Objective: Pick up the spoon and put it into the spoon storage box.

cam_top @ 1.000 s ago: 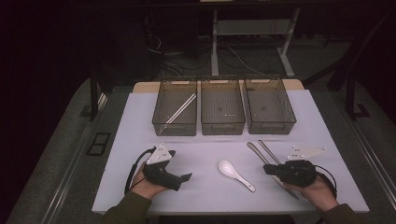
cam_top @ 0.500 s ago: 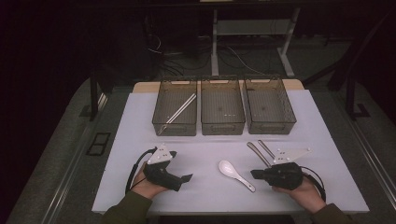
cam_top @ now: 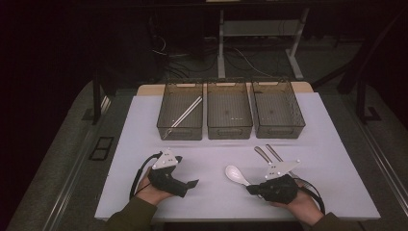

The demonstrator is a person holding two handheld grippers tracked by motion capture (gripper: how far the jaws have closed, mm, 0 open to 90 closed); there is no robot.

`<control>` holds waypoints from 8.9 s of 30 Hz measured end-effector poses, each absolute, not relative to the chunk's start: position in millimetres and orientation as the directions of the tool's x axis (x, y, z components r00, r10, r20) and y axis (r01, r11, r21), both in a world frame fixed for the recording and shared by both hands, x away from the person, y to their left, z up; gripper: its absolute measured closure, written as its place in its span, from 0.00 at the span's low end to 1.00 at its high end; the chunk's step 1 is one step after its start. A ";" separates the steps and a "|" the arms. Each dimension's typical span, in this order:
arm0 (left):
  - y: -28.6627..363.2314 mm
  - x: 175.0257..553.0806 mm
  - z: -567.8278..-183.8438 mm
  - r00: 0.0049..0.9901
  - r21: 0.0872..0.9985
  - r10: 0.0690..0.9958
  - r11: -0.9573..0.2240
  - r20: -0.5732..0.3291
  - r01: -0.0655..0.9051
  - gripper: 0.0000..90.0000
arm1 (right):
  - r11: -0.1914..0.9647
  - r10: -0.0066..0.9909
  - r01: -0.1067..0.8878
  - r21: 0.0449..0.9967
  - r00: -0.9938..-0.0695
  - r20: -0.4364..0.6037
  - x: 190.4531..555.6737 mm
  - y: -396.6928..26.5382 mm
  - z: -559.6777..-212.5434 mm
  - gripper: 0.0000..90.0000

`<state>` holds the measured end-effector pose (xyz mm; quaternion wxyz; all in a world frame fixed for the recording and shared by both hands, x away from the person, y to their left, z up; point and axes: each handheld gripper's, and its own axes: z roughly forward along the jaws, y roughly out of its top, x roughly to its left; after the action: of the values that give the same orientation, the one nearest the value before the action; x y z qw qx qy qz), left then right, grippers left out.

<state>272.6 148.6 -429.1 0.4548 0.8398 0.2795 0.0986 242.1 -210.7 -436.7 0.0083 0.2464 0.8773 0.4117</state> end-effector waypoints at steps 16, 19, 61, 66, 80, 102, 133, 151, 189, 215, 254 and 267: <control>147.6 272.0 -429.2 0.828 0.816 0.555 -0.439 -0.082 0.375 0.00 | 0.616 0.454 0.417 0.669 -0.881 0.132 241.0 -206.8 -445.3 0.99; 147.5 271.9 -429.2 0.828 0.816 0.554 -0.441 -0.081 0.375 0.00 | 0.616 0.461 0.417 0.669 -0.879 0.123 242.3 -208.8 -445.2 0.99; 147.3 271.2 -428.5 0.833 0.811 0.548 -0.453 -0.075 0.371 0.00 | 0.489 0.550 0.507 0.710 -0.811 0.200 272.0 -249.8 -433.9 0.68; 147.0 271.5 -428.9 0.833 0.811 0.549 -0.452 -0.075 0.371 0.00 | 0.469 0.538 0.511 0.721 -0.812 0.226 273.6 -248.9 -432.4 0.52; 147.3 271.8 -428.9 0.832 0.813 0.550 -0.449 -0.075 0.370 0.00 | 0.442 0.505 0.466 0.767 -0.835 0.216 292.4 -227.7 -419.3 0.38; 146.6 271.5 -429.7 0.831 0.816 0.549 -0.441 -0.083 0.373 0.00 | 0.549 0.466 0.453 0.702 -0.863 0.193 308.8 -176.9 -435.5 0.41; 146.1 271.3 -429.8 0.832 0.815 0.549 -0.445 -0.081 0.372 0.00 | 0.728 0.297 0.265 0.632 -0.953 0.056 296.4 -167.9 -440.7 0.79; 147.1 270.9 -430.0 0.845 0.822 0.529 -0.447 -0.077 0.354 0.00 | 0.732 0.272 0.246 0.635 -0.961 0.058 294.3 -170.9 -437.2 0.90; 150.0 271.1 -430.6 0.862 0.837 0.500 -0.431 -0.089 0.336 0.00 | 0.603 0.428 0.340 0.722 -0.901 0.067 303.2 -198.1 -402.1 0.91; 150.3 272.2 -431.2 0.862 0.839 0.498 -0.428 -0.093 0.337 0.00 | 0.490 0.533 0.372 0.788 -0.844 0.067 344.4 -213.9 -371.7 0.91; 148.3 270.7 -430.7 0.866 0.845 0.489 -0.417 -0.101 0.334 0.00 | 0.469 0.628 0.411 0.782 -0.778 0.032 444.5 -167.9 -342.6 0.91; 146.7 270.1 -431.0 0.875 0.842 0.475 -0.433 -0.090 0.321 0.00 | 0.478 0.650 0.453 0.753 -0.758 0.044 464.1 -147.4 -368.1 0.90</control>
<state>270.1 146.7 -431.0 0.4770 0.8426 0.2364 0.0807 464.1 -147.4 -368.1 0.1246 0.3244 0.8505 0.3949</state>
